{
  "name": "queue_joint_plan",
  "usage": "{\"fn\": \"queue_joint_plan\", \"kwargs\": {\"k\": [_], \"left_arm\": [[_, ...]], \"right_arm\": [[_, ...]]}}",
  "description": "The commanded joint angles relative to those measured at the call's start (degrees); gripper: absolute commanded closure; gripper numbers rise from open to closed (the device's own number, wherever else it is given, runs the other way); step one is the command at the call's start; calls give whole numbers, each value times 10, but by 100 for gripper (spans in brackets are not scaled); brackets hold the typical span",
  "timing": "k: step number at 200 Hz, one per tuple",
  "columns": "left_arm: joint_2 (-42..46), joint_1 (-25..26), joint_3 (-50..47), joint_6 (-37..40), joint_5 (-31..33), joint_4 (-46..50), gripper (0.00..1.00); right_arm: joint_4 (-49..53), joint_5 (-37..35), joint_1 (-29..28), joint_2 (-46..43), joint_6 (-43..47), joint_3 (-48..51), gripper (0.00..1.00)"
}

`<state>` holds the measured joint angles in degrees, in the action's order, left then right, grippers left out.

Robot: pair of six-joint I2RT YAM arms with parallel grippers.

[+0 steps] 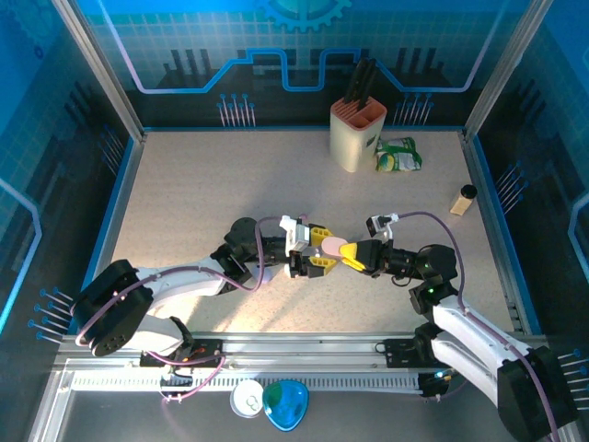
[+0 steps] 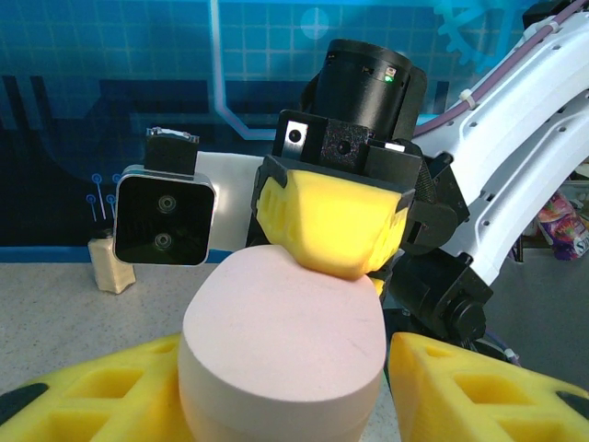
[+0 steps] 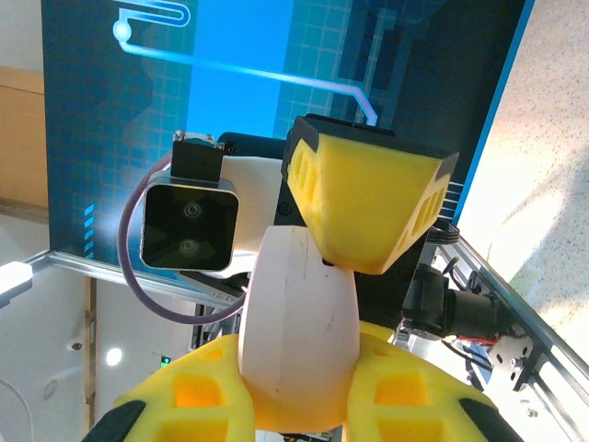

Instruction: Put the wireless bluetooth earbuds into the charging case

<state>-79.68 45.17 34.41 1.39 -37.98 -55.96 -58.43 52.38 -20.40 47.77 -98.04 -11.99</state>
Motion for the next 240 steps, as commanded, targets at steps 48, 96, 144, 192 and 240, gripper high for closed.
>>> {"fn": "queue_joint_plan", "kwargs": {"k": [48, 96, 144, 192, 240], "left_arm": [[-9, 3, 13, 6, -23, -11, 49], [-10, 3, 13, 6, -23, -13, 49], [-5, 3, 14, 5, -28, -7, 59], [1, 2, 12, 9, -25, 11, 63], [50, -6, 5, 10, -26, 94, 63]], "right_arm": [[-11, -11, -8, -7, 4, -16, 100], [-6, -12, -10, -7, 6, -17, 100], [3, -16, -13, -11, 13, -16, 100], [41, -11, -9, -20, 45, -35, 56], [488, -22, 49, -91, 388, -157, 22]]}}
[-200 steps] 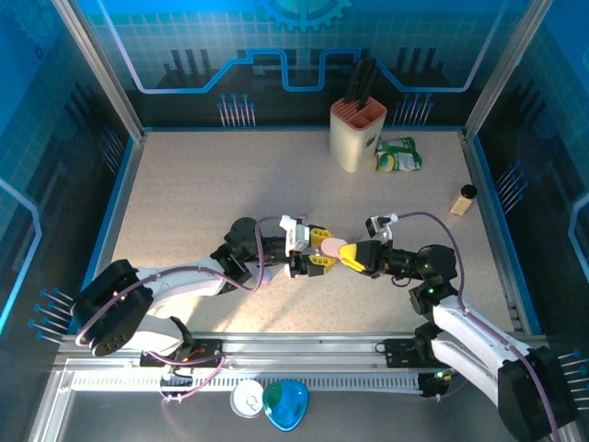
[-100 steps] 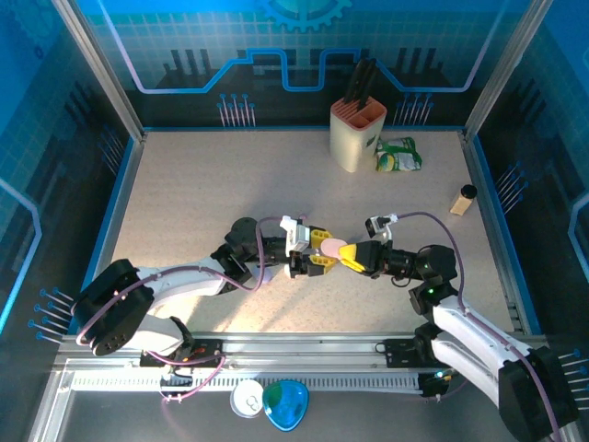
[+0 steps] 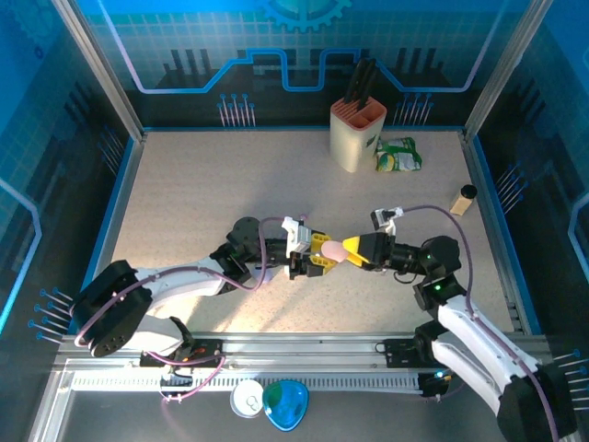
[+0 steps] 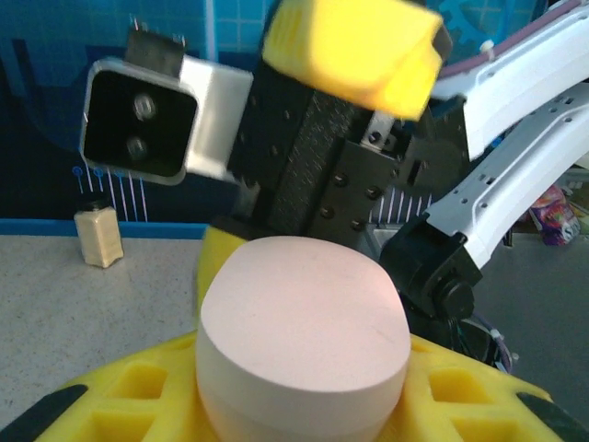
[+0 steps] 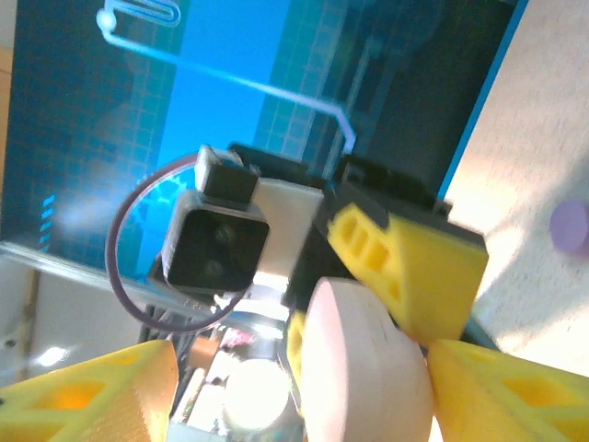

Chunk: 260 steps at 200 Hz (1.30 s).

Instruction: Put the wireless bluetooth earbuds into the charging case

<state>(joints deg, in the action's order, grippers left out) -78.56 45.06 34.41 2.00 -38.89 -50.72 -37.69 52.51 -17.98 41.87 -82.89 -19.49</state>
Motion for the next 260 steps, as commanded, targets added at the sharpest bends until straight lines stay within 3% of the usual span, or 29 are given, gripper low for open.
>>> {"fn": "queue_joint_plan", "kwargs": {"k": [1, 24, 42, 60, 86, 142, 213, 260], "left_arm": [[40, -5, 5, 3, -18, 43, 63], [64, -8, 3, -2, -28, 80, 63], [75, -9, 2, -8, -43, 97, 62], [75, -9, 4, -16, -59, 99, 63], [72, -9, 5, -28, -65, 83, 64], [67, -9, 16, -32, -70, 84, 66], [73, -9, 20, -30, -76, 99, 67], [68, -9, 22, -47, -61, 89, 67]], "right_arm": [[291, -25, 24, -32, 247, -87, 21], [540, -44, 17, -26, 540, -207, 9], [726, -110, -16, -10, 759, -305, 6], [791, -190, -67, 1, 885, -378, 4], [816, -228, -120, 19, 980, -417, 5], [870, -310, -206, 88, 1061, -454, 5], [817, -356, -210, 103, 1050, -445, 6], [813, -307, -216, 109, 1053, -440, 7]]}}
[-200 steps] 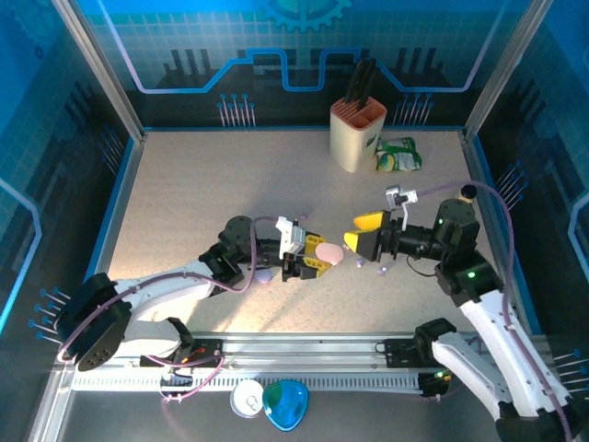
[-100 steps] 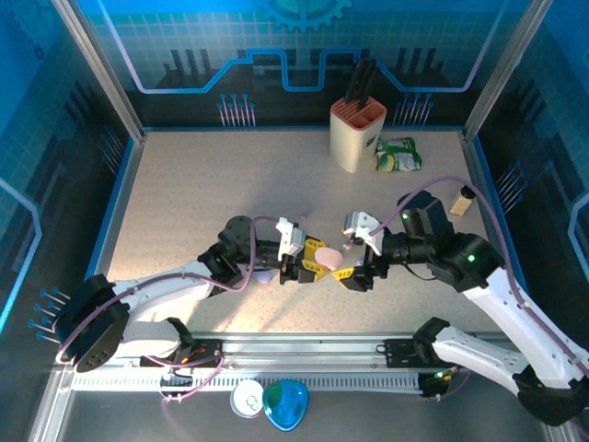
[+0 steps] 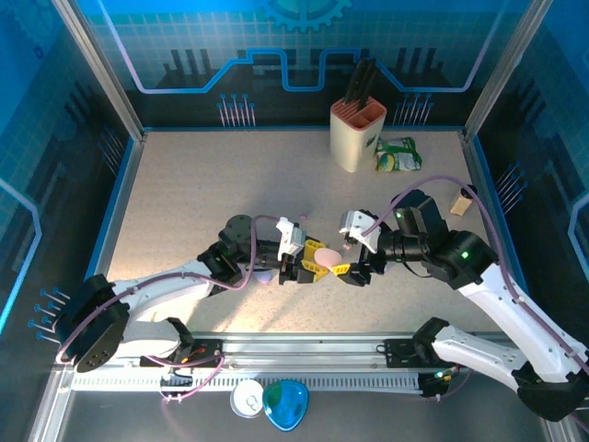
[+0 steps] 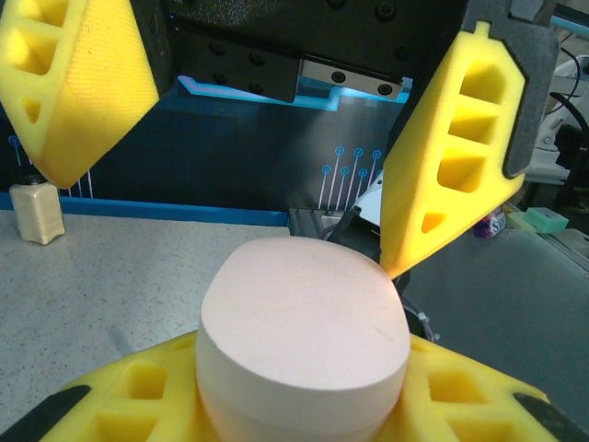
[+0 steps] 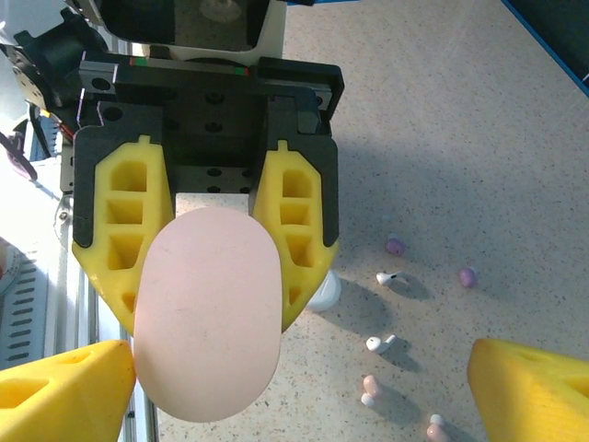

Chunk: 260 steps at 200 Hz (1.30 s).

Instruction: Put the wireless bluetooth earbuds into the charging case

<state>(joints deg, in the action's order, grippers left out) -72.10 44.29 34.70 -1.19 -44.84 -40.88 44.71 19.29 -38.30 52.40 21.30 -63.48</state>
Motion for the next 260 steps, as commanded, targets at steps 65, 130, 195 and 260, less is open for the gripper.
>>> {"fn": "queue_joint_plan", "kwargs": {"k": [65, 130, 195, 260], "left_arm": [[2, -1, 18, -15, -7, -11, 67], [0, -2, 5, 14, -23, -8, 66], [2, -2, 2, 2, -24, -17, 66], [10, -2, 3, -3, -17, -11, 66]], "right_arm": [[-29, -23, -25, 11, -5, 9, 7], [-60, -26, 20, -15, -64, 14, 12], [-83, -1, 40, -11, -79, 26, 13], [-79, 53, 51, 14, -93, 22, 25]]}}
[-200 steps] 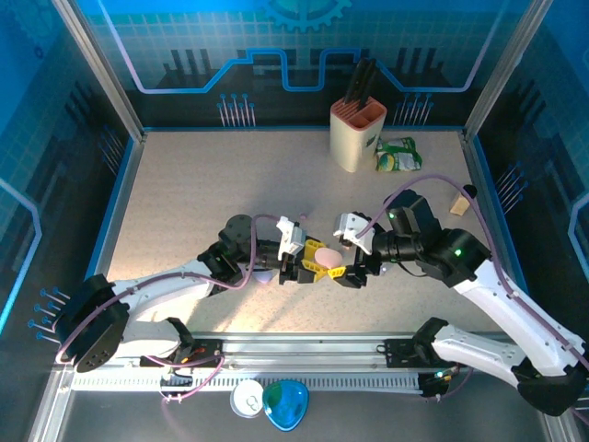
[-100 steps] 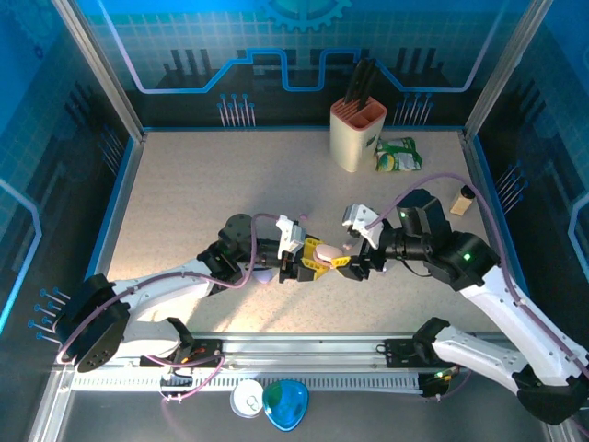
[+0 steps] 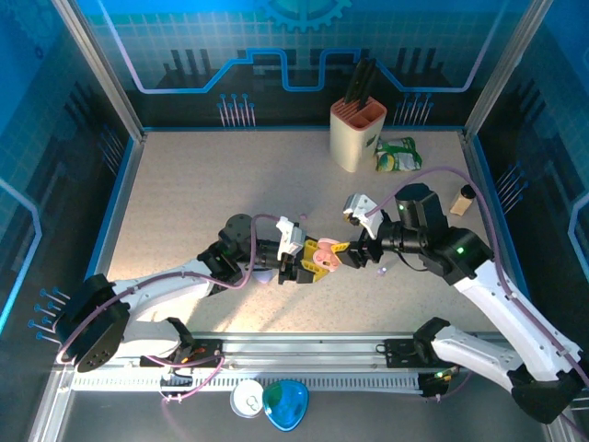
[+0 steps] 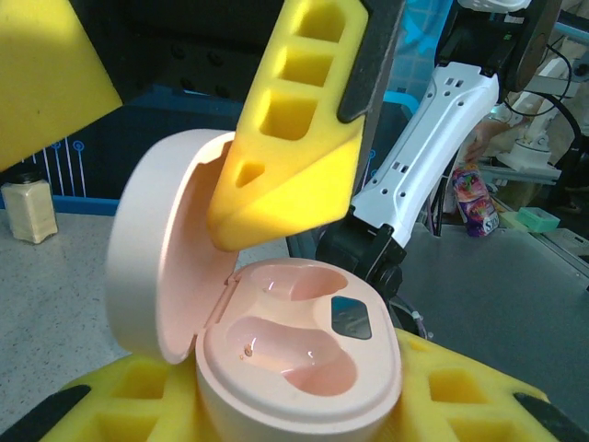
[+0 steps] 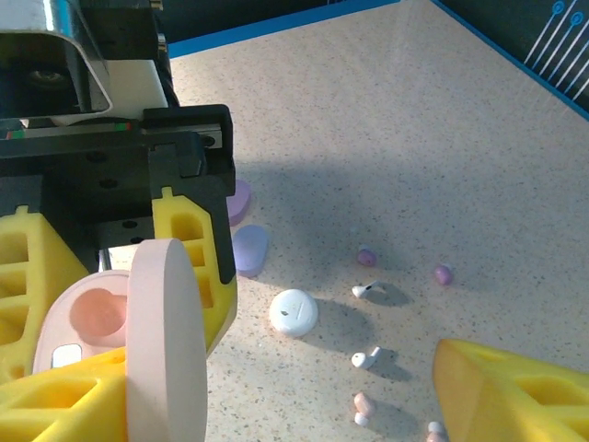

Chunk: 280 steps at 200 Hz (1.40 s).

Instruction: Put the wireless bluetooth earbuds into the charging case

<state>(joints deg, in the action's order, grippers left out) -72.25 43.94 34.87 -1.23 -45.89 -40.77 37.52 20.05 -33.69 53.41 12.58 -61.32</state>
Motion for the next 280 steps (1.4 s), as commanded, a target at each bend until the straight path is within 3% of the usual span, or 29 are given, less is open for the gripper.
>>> {"fn": "queue_joint_plan", "kwargs": {"k": [1, 17, 64, 80, 107, 131, 187, 237, 280], "left_arm": [[11, 1, 1, -2, -7, -13, 66], [10, 1, 0, -4, -7, -18, 66], [3, 0, 4, -26, -4, -40, 66], [1, 0, 6, -32, -2, -43, 66], [-1, 0, 4, -31, -3, -46, 66], [-1, 0, -2, -35, 1, -55, 66], [-5, -5, -14, -41, 41, -78, 66], [-8, -11, -21, -48, 52, -99, 65], [-23, -36, -56, -71, 83, -165, 66]], "right_arm": [[-7, 46, 4, 4, -6, 1, 25], [-6, 55, 5, 5, -10, 3, 28], [1, 90, 6, 18, 0, 7, 61], [-1, 96, 7, 21, 1, 9, 65], [-3, 90, 7, 19, 1, 9, 62], [-6, 87, 16, 7, -11, 10, 49], [-57, 183, 60, -44, -32, 34, 36], [-117, 236, 106, -75, -87, 57, 34], [-169, 178, 160, -82, -198, 86, 35]]}}
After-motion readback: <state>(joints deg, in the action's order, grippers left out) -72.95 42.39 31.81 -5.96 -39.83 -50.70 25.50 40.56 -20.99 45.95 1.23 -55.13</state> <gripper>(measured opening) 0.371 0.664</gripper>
